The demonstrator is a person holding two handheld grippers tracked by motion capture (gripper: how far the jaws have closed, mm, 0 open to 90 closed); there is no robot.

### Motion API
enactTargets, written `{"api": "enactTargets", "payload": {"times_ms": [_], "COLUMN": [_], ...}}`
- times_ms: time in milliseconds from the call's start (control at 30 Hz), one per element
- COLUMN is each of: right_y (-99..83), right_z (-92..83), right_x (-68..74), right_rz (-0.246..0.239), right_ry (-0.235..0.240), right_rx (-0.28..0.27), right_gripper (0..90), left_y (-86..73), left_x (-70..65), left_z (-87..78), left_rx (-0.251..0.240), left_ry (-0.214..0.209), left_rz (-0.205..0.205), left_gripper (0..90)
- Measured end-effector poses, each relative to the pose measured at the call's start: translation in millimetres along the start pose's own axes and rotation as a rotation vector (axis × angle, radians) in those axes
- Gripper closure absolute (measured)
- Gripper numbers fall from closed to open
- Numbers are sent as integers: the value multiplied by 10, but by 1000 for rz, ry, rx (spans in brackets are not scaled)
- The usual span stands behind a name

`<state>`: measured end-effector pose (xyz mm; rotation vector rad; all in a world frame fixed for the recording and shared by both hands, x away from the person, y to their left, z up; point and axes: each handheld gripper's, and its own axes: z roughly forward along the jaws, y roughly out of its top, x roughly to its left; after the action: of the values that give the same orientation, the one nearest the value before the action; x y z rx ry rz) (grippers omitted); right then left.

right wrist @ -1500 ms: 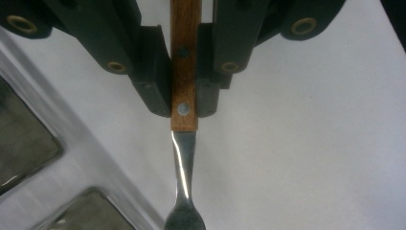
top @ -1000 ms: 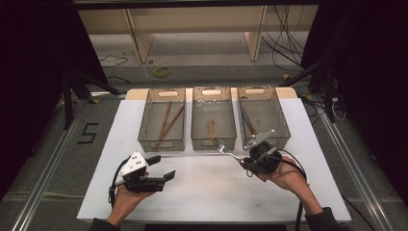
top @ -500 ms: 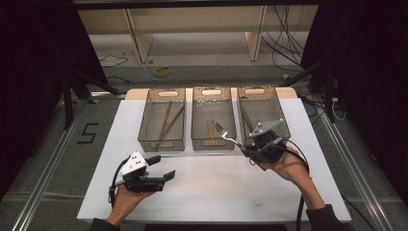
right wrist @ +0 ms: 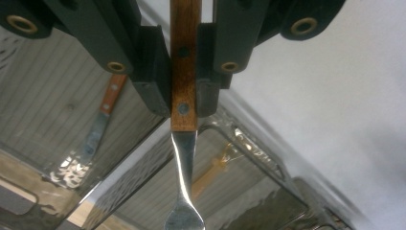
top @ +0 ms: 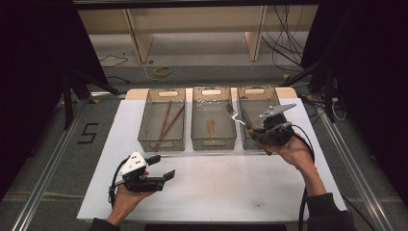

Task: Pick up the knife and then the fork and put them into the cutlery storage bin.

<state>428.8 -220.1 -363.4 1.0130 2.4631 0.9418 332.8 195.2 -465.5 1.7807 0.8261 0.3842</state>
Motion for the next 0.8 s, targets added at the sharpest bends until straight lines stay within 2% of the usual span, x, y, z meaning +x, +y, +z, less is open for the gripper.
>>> {"api": "enactTargets", "payload": {"times_ms": [433, 800], "right_y": [183, 360], "right_z": [79, 166], "right_x": [-253, -488], "right_rz": [64, 110], "right_ry": [-45, -102], "right_rx": [15, 30], "right_gripper": [778, 778], "left_y": [0, -1], "left_x": [2, 2], "left_z": [-1, 0], "left_rx": [0, 0], "left_ry": [1, 0], "left_rz": [0, -1], "left_gripper": [188, 188]}}
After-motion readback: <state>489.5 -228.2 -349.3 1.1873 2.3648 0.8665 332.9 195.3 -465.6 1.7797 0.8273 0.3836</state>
